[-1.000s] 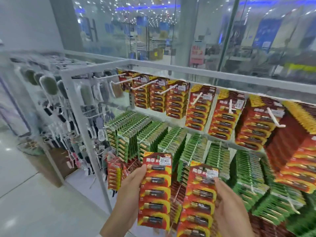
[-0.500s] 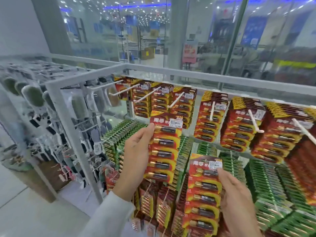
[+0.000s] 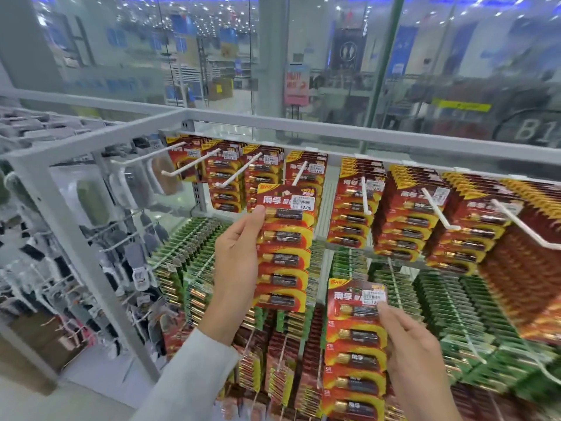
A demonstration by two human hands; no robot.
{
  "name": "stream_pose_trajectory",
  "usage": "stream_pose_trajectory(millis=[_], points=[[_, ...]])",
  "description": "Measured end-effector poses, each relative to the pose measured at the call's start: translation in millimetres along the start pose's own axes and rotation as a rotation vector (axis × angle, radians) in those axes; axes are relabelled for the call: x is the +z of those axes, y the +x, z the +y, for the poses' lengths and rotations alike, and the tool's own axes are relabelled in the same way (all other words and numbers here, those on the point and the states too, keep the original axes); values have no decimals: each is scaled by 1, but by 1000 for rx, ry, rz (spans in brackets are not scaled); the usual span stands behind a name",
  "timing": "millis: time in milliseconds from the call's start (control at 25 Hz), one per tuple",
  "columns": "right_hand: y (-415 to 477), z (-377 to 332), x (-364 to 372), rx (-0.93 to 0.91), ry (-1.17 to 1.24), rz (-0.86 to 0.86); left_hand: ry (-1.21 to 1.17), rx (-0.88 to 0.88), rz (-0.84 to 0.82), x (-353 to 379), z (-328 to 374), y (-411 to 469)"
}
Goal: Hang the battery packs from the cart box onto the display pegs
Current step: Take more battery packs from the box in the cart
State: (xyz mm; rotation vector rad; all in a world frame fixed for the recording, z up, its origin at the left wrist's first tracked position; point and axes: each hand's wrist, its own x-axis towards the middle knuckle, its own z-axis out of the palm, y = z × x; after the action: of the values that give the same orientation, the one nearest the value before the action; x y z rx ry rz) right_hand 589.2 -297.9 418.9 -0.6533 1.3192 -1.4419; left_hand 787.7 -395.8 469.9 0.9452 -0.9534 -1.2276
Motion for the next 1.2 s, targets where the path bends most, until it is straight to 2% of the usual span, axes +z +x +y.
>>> stream_pose_trajectory(millis=[200,440,560,1000,1200], points=[[-4,-12,3,-61,-75,-3,20,-63,6,7,-7,18],[-4,-60,21,-355,-131,22,59,-49,-5,33,-17,68],[6,-73,30,-436,-139,55,42,-55,9,46,-23,90],[36,-60,33,-435,-218,75,81,-4,-14,53,-32,119],[86,-68,43,-471,-229,123,84,-12,-15,56,-32,130]])
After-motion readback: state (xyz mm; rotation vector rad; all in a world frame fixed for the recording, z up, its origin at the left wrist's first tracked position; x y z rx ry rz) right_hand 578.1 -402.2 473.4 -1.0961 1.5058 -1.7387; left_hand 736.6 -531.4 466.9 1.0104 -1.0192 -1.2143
